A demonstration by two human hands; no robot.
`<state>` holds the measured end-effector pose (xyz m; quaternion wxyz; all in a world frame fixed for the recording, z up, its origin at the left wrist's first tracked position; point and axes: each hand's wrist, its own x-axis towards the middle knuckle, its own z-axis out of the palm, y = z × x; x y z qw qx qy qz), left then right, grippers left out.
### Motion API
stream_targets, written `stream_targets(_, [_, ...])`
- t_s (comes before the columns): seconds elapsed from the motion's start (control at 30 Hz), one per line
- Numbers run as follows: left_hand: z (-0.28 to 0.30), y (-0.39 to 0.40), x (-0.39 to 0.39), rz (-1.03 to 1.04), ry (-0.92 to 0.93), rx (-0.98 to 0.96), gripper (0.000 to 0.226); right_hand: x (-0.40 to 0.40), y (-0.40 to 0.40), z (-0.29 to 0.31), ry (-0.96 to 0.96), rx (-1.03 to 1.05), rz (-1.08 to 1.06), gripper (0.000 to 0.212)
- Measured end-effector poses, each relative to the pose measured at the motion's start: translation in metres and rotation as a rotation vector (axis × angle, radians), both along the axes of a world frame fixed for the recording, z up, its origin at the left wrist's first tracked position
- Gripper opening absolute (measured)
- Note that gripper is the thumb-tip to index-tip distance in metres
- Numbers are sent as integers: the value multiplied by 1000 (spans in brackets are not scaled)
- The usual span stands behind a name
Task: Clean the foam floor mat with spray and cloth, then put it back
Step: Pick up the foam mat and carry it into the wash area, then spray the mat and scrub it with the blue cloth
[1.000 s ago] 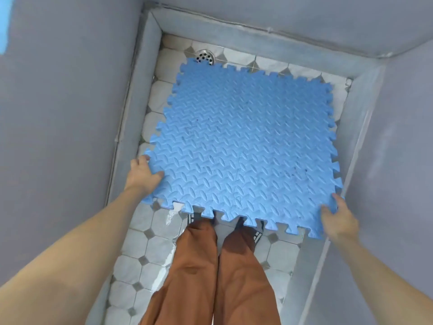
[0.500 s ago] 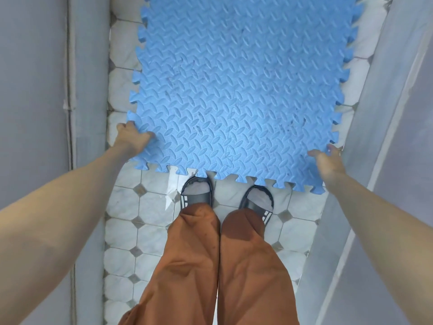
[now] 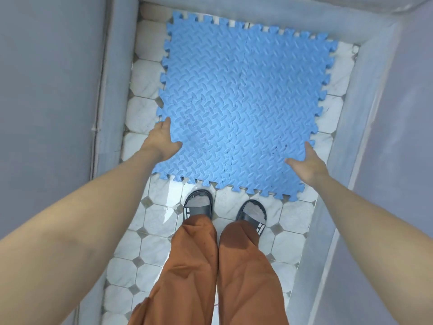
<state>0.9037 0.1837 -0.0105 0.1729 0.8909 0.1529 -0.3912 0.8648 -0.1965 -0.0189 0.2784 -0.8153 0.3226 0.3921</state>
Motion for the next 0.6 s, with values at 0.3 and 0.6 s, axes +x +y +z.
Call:
stream_targets(0.3, [252, -62, 111, -244, -581, -140, 58, 128, 28, 271, -719, 104, -99, 99])
stream_targets(0.6, [544, -95, 248, -350, -1483, -170, 41, 261, 37, 583, -1472, -17, -179, 88])
